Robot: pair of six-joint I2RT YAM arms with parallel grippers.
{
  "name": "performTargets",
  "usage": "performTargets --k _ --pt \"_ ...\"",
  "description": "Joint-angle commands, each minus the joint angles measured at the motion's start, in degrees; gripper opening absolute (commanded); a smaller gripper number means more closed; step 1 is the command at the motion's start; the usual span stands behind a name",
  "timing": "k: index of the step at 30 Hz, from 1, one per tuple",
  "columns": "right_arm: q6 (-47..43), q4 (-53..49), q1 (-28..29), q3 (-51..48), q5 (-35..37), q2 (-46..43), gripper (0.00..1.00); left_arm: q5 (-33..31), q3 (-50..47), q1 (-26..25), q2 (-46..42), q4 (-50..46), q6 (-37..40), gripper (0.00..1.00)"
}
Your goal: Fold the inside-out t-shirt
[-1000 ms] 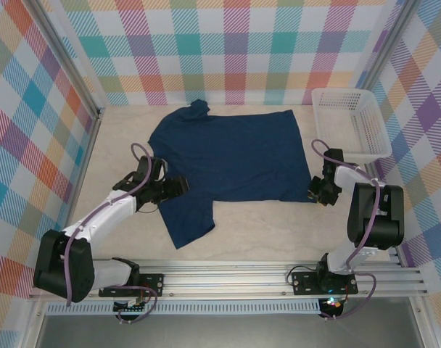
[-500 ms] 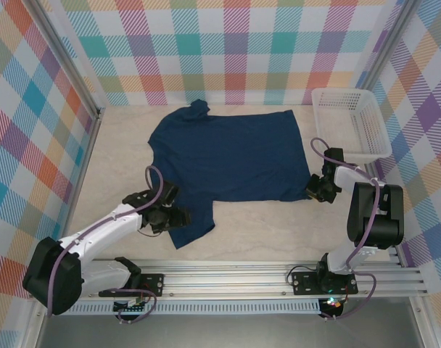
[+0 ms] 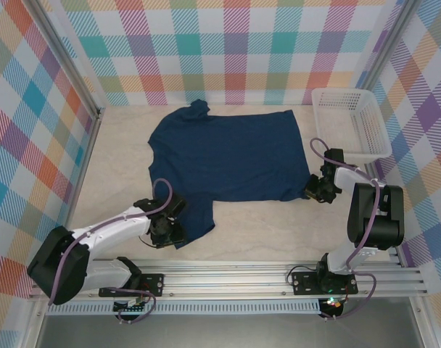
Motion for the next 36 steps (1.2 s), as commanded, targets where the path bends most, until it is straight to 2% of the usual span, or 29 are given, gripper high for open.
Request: performTargets --k 1,4,18,25,32,36 --pt "-0.7 0.1 0.3 -1.2 -1.3 -2.1 0.00 0.9 0.1 -1.4 2.1 1.9 0.7 0.44" --pt "-0.8 0.1 0.3 -1.3 -1.0 -2.3 0.00 1.4 -0.6 -2.2 2.8 3.0 0.5 0.39" --pt "-0.8 -0.4 0.3 -1.2 -0.8 -2.6 0.00 -0.5 -1.1 -3.4 0.3 3.2 -0.3 0.00" --pt "0.1 -2.7 0.4 -2.8 -2.0 -5.6 0.00 -3.4 2.4 -3.3 -5.7 -4.5 -1.0 0.00" --pt "4.3 -6.6 0.5 -8.1 -1.1 -18.8 0.00 -3.3 6.2 -2.3 -18.2 -17.5 -5.5 0.00" --pt "5.0 -7.8 0.4 -9.6 1.9 -24.2 0.00 -4.0 10.6 1.2 -21.5 -23.2 -4.4 0.00"
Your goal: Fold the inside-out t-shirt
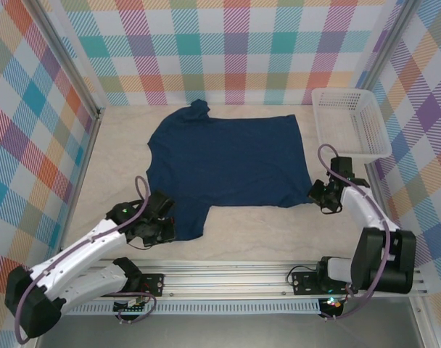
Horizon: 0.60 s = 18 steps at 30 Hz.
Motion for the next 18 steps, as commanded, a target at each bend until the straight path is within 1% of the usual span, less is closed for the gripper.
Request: performTargets --k 1,4,6,8,10,11,14,18 --pt "1.6 -2.5 0.2 -1.0 2.3 -2.7 0.00 -0.5 4.3 3.7 -1.9 -7.8 0.3 0.00" --pt "1.3 -1.0 0.2 1.0 1.7 -0.6 0.00 1.5 7.4 10.1 -0.3 -5.7 5.0 0.00" --pt "1.2 0.5 0.3 3.2 0.3 2.2 0.00 3.1 9.7 14.5 1.8 -1.6 7.9 0.00" --pt "0.8 1.2 0.3 6.0 -0.7 4.8 0.00 3.4 12.1 17.6 3.8 2.5 9.8 0.00" --pt "0.6 2.5 0.4 8.7 -1.6 7.2 0.00 3.3 14.1 20.1 6.6 7.1 11.0 0.00" --pt "0.6 2.9 0.6 10.5 -1.8 8.7 0.00 4.2 15.0 21.3 8.6 9.9 11.8 0.00" --pt "0.3 3.3 1.4 16.1 -1.0 13.6 0.00 3.9 18.9 24.3 14.4 15.0 13.4 0.00" --pt "-0.5 2.8 2.4 24.1 0.3 20.3 0.00 4.0 25.8 27.4 22.0 17.9 15.6 0.00"
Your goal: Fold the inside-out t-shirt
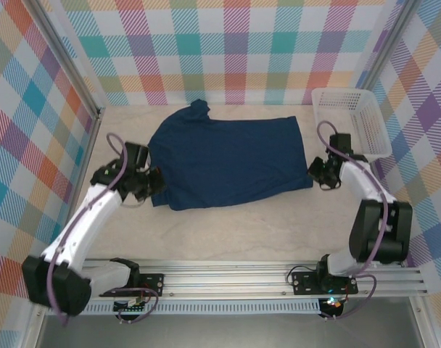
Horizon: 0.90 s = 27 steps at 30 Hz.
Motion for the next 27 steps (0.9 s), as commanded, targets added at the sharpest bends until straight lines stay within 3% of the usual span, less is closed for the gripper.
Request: performTargets --k 1,12,27 --pt "-0.7 1.1 1.2 6.6 1.0 4.7 0.00 0.4 6.2 2.9 6.0 7.6 4.3 0.00" --pt "-2.9 -0.8 3.1 20.9 5.4 18.2 0.00 1.1 17.4 7.2 20.8 10.8 5.6 0.00" --pt "-4.6 -1.0 4.2 28.6 9.8 26.8 0.00 0.9 26.9 8.2 31.1 11.9 6.2 0.00"
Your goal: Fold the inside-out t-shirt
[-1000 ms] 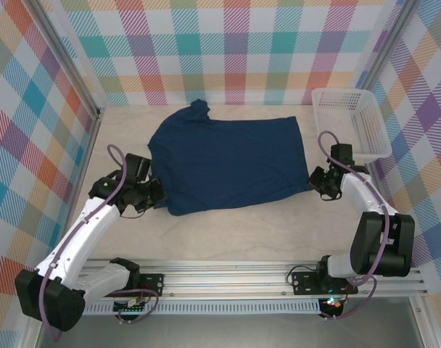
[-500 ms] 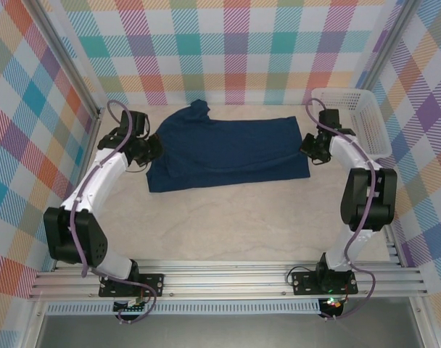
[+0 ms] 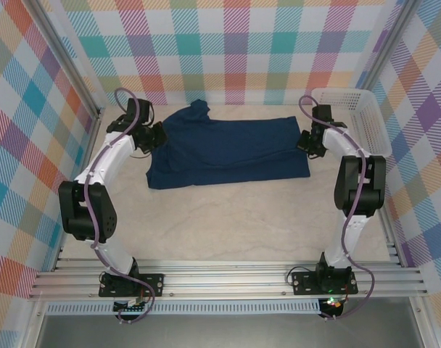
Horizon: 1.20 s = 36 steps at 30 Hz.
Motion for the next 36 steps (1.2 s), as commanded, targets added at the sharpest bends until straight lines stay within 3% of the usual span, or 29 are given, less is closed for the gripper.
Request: performTargets --k 1,11,23,32,36 --pt "-1.2 -0.7 0.6 2.7 1.9 2.2 0.00 0.4 2.9 1.1 1.5 1.2 0.8 0.00" --pt "-2.5 -0.4 2.1 5.7 5.5 6.8 0.02 1.3 7.2 1.2 6.8 1.8 0.8 0.00" --pt "-3.7 -0.5 3.1 7.3 5.4 7.0 0.29 3.4 13.1 1.1 12.1 1.9 0.6 0.00" --pt "-0.7 1.3 4.1 -0.5 -6.4 2.1 0.33 3.4 17.0 1.4 14.3 1.3 0.9 0.00" --pt "-0.4 0.2 4.3 -1.3 -5.9 3.9 0.32 3.7 18.9 1.6 15.4 0.3 1.0 0.00"
